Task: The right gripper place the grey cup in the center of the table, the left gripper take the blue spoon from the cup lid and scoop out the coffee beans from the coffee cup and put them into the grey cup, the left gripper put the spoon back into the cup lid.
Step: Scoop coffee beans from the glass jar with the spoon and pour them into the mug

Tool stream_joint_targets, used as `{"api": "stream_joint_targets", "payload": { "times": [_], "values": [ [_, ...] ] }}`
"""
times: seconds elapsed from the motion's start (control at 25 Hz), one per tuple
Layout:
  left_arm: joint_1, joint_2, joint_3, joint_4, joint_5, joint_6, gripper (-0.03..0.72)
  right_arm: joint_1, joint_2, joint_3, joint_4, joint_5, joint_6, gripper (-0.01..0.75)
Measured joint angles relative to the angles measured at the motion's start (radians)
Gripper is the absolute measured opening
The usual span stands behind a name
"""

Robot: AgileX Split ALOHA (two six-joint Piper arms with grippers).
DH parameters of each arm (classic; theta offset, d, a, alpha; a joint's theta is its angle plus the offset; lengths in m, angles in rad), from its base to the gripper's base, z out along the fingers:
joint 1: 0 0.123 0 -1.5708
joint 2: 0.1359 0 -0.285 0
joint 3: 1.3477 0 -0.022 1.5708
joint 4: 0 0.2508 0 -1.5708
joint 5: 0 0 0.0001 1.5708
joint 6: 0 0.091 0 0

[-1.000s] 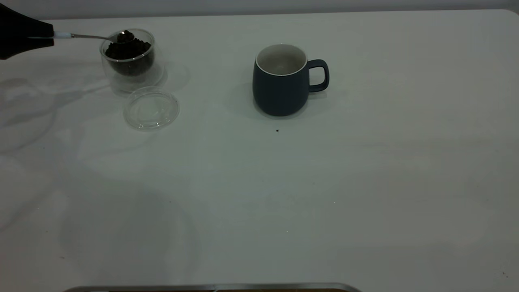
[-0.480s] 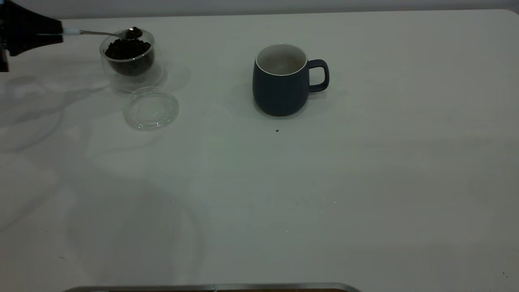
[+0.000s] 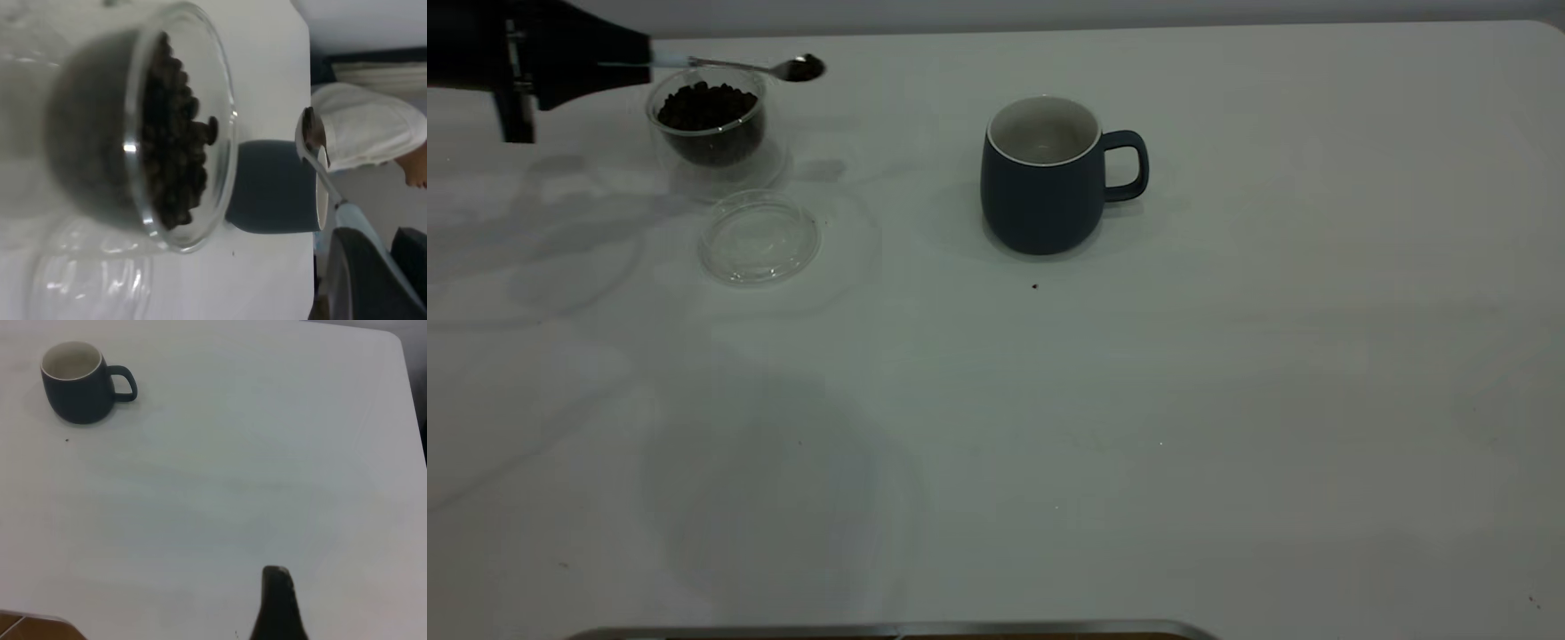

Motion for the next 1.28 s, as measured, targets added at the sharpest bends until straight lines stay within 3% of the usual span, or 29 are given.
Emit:
{"api": "stream_joint_targets", "payload": {
  "times": [0.6,1.28],
  "values": [
    [-0.185,0.0,0.0,-0.068,0.0,-0.001,0.13,0.0,0.0,0.0,0.0,0.0,0.0,0.591],
    [-0.329,0.0,0.0,-0.074,-0.03,0.007,0.13,0.0,0.0,0.0,0.0,0.0,0.0,0.591]
  ]
}}
